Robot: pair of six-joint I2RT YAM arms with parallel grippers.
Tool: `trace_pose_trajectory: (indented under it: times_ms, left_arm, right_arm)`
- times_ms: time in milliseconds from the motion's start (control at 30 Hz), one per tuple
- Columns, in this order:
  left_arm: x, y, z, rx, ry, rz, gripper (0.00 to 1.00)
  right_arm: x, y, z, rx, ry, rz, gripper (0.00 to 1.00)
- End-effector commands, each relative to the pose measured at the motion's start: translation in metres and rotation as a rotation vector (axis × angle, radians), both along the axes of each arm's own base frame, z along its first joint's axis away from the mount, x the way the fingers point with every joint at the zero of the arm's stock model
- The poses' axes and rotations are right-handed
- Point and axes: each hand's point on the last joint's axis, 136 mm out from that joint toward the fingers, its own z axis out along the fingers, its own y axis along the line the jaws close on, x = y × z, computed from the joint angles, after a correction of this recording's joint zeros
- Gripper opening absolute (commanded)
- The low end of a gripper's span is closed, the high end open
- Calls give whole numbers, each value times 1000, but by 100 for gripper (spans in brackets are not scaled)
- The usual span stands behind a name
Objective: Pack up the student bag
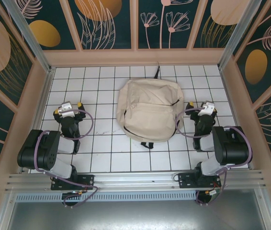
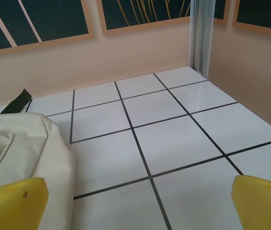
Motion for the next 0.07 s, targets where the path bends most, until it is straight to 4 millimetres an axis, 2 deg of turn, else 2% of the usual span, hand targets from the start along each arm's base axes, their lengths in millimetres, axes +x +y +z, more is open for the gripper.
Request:
trace_pose_trajectory:
  times_ms: [0, 33]
  left_arm:
    - [5, 0, 11, -13, -42, -4, 99]
    - [5, 0, 11, -13, -43, -4, 99]
  right_arm:
    - [4, -2, 1, 9, -3, 0, 99]
    - [4, -2, 1, 7, -4, 0, 99]
